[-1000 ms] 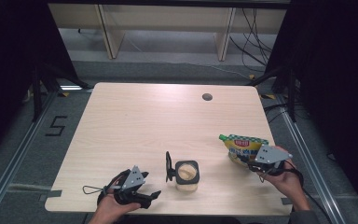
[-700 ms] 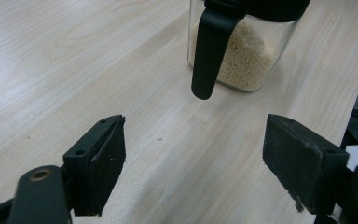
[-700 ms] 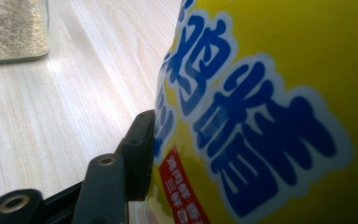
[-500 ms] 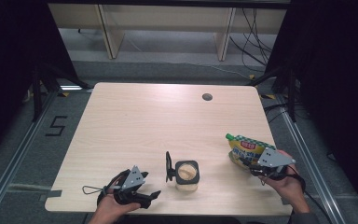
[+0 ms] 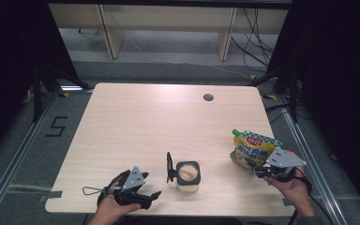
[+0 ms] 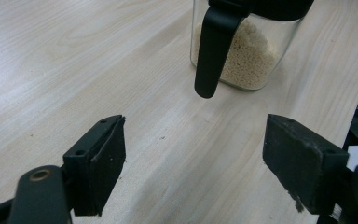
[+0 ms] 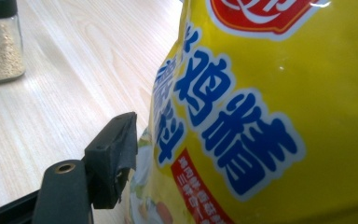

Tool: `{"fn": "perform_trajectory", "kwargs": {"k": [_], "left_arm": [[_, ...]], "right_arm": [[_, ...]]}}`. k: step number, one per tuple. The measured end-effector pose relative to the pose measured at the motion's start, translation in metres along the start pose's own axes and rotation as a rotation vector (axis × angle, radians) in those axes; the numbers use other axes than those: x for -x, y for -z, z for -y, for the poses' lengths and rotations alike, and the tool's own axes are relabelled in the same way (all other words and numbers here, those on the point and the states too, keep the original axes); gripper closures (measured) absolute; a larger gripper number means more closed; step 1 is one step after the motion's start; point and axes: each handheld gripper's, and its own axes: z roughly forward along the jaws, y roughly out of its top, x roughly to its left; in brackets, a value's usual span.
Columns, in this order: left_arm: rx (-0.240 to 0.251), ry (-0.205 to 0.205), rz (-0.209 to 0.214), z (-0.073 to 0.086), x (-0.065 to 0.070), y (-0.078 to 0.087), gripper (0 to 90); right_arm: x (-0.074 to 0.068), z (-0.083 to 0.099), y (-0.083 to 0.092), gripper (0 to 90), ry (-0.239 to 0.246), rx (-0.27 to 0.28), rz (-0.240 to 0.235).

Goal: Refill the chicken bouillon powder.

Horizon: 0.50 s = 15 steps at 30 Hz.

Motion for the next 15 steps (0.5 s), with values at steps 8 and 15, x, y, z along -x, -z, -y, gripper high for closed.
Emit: {"fn": "perform_trajectory", "kwargs": {"k": [8,15], "left_arm": [[0.008,0.000,0.002,0.0002,0.0003,-0.0001,20.9],[0.005,-0.001,-0.002,0.0001,0.0001,-0.0003,20.9]], "right_arm": [[0.0037,0.0052,0.0024,30.0,-0.053,-0.025,0.022],[0.0072,0.0093,0.0017,29.6,-0.065,-0.022,0.037]]}}
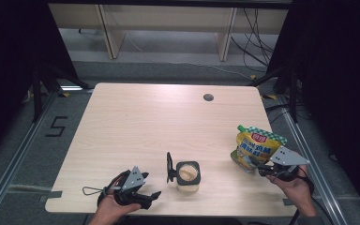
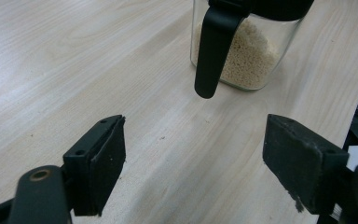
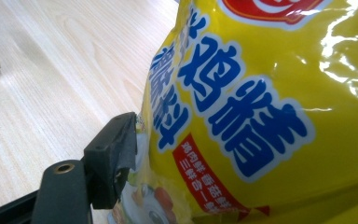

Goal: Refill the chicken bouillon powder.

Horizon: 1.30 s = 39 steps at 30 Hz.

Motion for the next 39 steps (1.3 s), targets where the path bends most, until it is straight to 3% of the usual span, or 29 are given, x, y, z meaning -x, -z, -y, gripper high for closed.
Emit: {"fn": "perform_trajectory", "kwargs": {"k": [12,17,20,31,37,38,39], "left_arm": [[-0.003,0.005,0.003,0.0000,0.0002,0.0004,20.9],[0.012,0.045,0.001,0.0009,0.0021,-0.0009,20.9],[-0.002,0.004,0.000,-0.0001,0.0003,0.0006,20.9],[0.002,0.022,-0.003,0.0008,0.0012,-0.0004,20.9],[0.004,-0.002,-0.005,0.0004,0.0005,-0.0001,20.9],[0.007,-0.001,-0.002,0.0005,0.0003,-0.0003,20.9],[0.006,-0.001,-0.002,0.0005,0.0003,-0.0002,20.9]], "right_arm": [[0.0025,0.0031,-0.0001,28.5,-0.014,-0.020,0.010],[0.0029,0.0056,-0.0001,28.4,-0.023,-0.020,0.010],[0.0031,0.0057,-0.0003,28.4,-0.025,-0.030,0.010],[0.0046,0.0074,0.0013,27.8,-0.031,-0.028,0.011],[0.0059,0.0091,0.0031,27.2,-0.035,-0.040,-0.003],[0.0048,0.0098,0.0038,27.2,-0.064,-0.041,-0.004],[0.0052,0.0103,0.0043,27.1,-0.062,-0.041,-0.004]]}}
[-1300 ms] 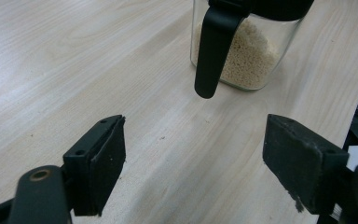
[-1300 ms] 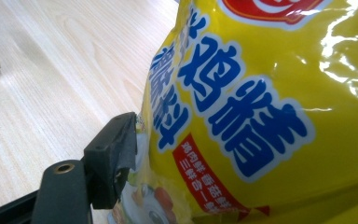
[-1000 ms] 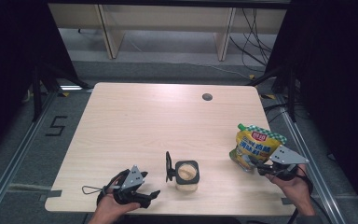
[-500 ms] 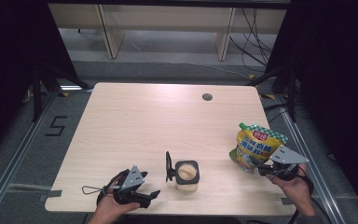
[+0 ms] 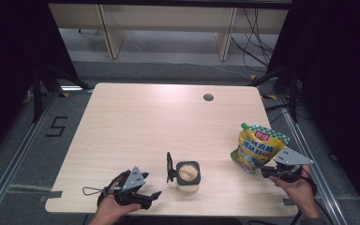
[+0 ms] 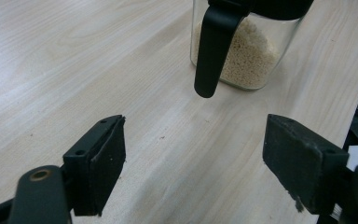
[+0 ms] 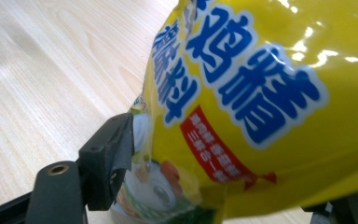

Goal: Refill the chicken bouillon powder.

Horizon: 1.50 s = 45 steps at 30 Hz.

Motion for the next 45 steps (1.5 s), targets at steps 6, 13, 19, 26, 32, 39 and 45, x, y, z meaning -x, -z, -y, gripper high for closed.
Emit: {"fn": "perform_trajectory", "kwargs": {"k": [6,13,19,26,32,39,45], "left_arm": [[-0.001,0.016,-0.001,0.000,0.001,0.000,20.9],[0.000,0.030,-0.005,0.001,0.001,0.000,20.9],[-0.008,0.020,-0.012,0.001,-0.001,0.001,20.9],[0.000,0.028,-0.006,0.001,0.000,0.001,20.9],[0.002,0.034,-0.005,0.000,0.001,0.000,20.9],[0.006,0.013,-0.006,0.000,-0.001,0.001,20.9],[0.003,0.042,-0.002,0.000,0.000,0.001,20.9]], "right_arm": [[-0.002,0.003,0.009,26.6,-0.050,0.001,0.020],[-0.011,0.006,0.020,25.9,-0.165,-0.051,0.052],[-0.023,0.006,0.025,25.7,-0.175,-0.107,0.053],[-0.037,0.006,0.031,24.7,-0.184,-0.151,0.074],[-0.039,0.010,0.033,25.2,-0.148,-0.157,0.063],[-0.047,0.012,0.038,24.9,-0.158,-0.178,0.057],[-0.057,0.010,0.044,24.9,-0.166,-0.175,0.054]]}}
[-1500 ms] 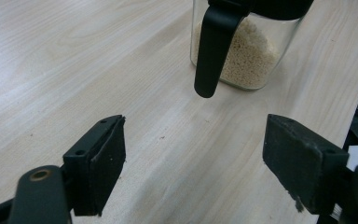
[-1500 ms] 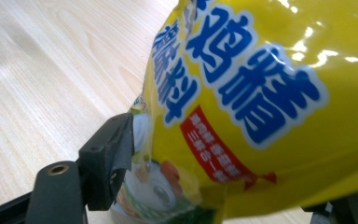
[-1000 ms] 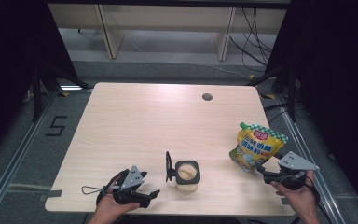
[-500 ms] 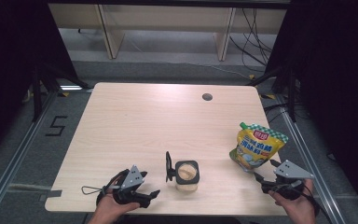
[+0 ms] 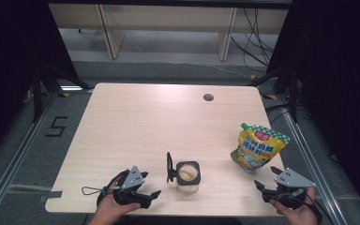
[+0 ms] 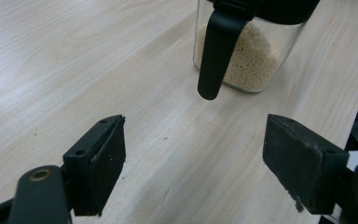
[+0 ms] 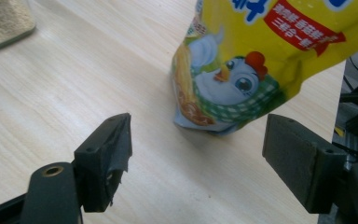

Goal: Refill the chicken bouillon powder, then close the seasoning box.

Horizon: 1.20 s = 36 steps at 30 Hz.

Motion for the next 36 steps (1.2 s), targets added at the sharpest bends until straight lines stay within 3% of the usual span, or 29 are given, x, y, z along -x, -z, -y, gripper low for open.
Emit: {"fn": "perform_trajectory", "kwargs": {"k": [1,4,5,7,8,12,16,18,19,21,23,24,25,27,28,29,31,32,34,35,36], "left_arm": [[-0.004,-0.017,0.001,-0.001,-0.001,0.001,20.9],[0.000,-0.016,-0.002,0.000,-0.001,0.000,20.8],[0.001,-0.004,-0.005,0.000,-0.001,0.000,20.8],[0.013,0.009,0.000,0.000,0.000,-0.001,20.8],[0.017,-0.014,-0.005,-0.001,-0.002,0.000,20.9],[0.009,0.011,-0.005,-0.001,-0.002,0.000,20.8],[0.011,-0.016,-0.011,-0.001,-0.005,0.000,20.9],[0.002,-0.017,-0.008,-0.002,-0.005,0.001,20.9],[0.000,0.012,-0.007,-0.001,-0.004,0.001,20.9],[0.003,0.012,-0.008,-0.001,-0.004,0.001,20.9],[0.017,0.023,-0.006,-0.001,-0.003,0.000,20.8],[0.017,0.014,-0.004,-0.002,-0.004,0.000,20.7],[0.027,0.025,-0.004,-0.001,-0.003,-0.001,20.7],[0.006,-0.005,-0.007,-0.002,-0.005,0.002,20.7],[0.018,0.006,-0.010,-0.002,-0.004,0.001,20.7],[0.017,0.018,-0.018,-0.002,-0.003,0.001,20.7],[0.013,-0.003,-0.015,-0.002,-0.005,0.002,20.8],[0.015,0.016,-0.015,-0.002,-0.005,0.001,20.8],[0.015,-0.008,-0.013,-0.004,-0.007,0.001,20.8],[0.029,0.034,-0.015,-0.003,-0.005,0.000,21.0],[0.016,0.015,-0.020,-0.004,-0.006,0.001,21.1]], "right_arm": [[-0.001,0.000,0.000,24.9,0.010,0.008,0.001],[-0.005,0.000,0.001,24.9,0.014,0.002,-0.017],[-0.004,-0.001,0.001,24.9,0.040,0.013,-0.021],[-0.006,-0.001,0.001,24.9,0.034,0.010,-0.032],[-0.007,-0.001,0.001,24.9,0.041,0.012,-0.035],[-0.012,0.001,0.002,22.4,0.023,0.007,-0.044],[-0.013,0.003,0.003,19.3,0.048,0.007,-0.063],[-0.018,0.004,0.003,18.9,0.027,0.000,-0.067],[-0.016,0.004,0.003,18.1,0.056,0.007,-0.072],[-0.021,0.005,0.004,17.8,0.031,-0.007,-0.080],[-0.022,0.005,0.003,17.8,0.054,-0.003,-0.088],[-0.025,0.006,0.004,17.8,0.030,-0.011,-0.095],[-0.024,0.006,0.003,17.7,0.056,-0.012,-0.095],[-0.026,0.007,0.002,17.3,0.065,-0.016,-0.103],[-0.029,0.008,0.003,16.8,0.044,-0.027,-0.105],[-0.029,0.008,0.002,16.6,0.053,-0.026,-0.109],[-0.029,0.009,0.000,16.6,0.082,-0.031,-0.109],[-0.030,0.009,0.000,16.6,0.080,-0.036,-0.109],[-0.032,0.009,0.000,16.8,0.084,-0.043,-0.121],[-0.032,0.009,0.000,17.0,0.089,-0.042,-0.121],[-0.033,0.009,0.000,17.2,0.097,-0.042,-0.119]]}}
